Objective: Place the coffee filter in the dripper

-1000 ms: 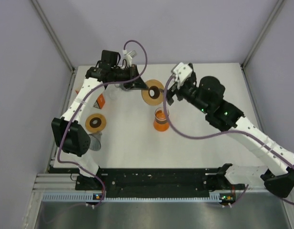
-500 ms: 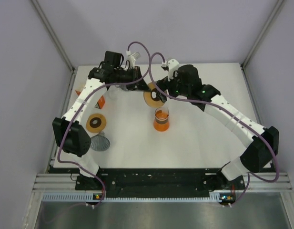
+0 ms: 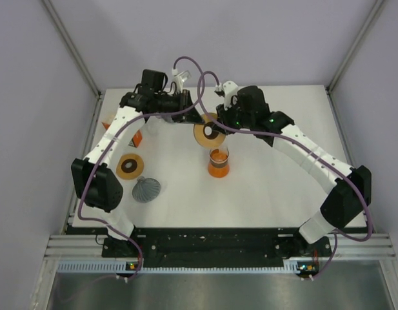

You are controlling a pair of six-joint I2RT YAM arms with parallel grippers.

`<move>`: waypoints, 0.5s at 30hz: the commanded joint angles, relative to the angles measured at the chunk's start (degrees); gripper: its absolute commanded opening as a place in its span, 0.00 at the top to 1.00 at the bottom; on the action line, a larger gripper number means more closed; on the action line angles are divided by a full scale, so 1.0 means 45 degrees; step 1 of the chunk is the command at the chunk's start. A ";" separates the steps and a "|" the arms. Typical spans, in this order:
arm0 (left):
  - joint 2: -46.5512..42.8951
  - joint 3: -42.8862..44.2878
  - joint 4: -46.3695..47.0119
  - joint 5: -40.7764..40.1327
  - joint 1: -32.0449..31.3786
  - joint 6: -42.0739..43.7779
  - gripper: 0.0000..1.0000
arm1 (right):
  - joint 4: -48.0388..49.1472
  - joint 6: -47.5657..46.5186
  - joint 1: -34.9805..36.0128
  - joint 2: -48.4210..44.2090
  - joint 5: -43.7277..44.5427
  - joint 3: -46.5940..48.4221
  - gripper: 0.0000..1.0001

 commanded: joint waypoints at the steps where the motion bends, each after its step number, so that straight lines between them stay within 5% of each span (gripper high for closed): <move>1: -0.0677 0.0172 0.0128 0.0396 -0.0152 0.0236 0.93 | 0.0570 0.0294 -0.0044 -0.0112 0.0309 0.0639 0.98; 5: -0.0463 0.0776 -0.0789 -0.1087 0.0023 0.1036 0.48 | -0.0522 -0.0193 -0.0044 -0.0151 0.1070 0.0814 1.00; 10: -0.0578 0.1675 -0.1318 -0.3624 0.1096 0.1740 0.35 | -0.3019 -0.0194 -0.0044 0.0335 0.1247 0.1632 1.00; 15: -0.1047 0.1599 -0.1358 -0.5055 0.1664 0.2658 0.34 | -0.5503 -0.0175 -0.0005 0.1565 0.1248 0.2882 1.00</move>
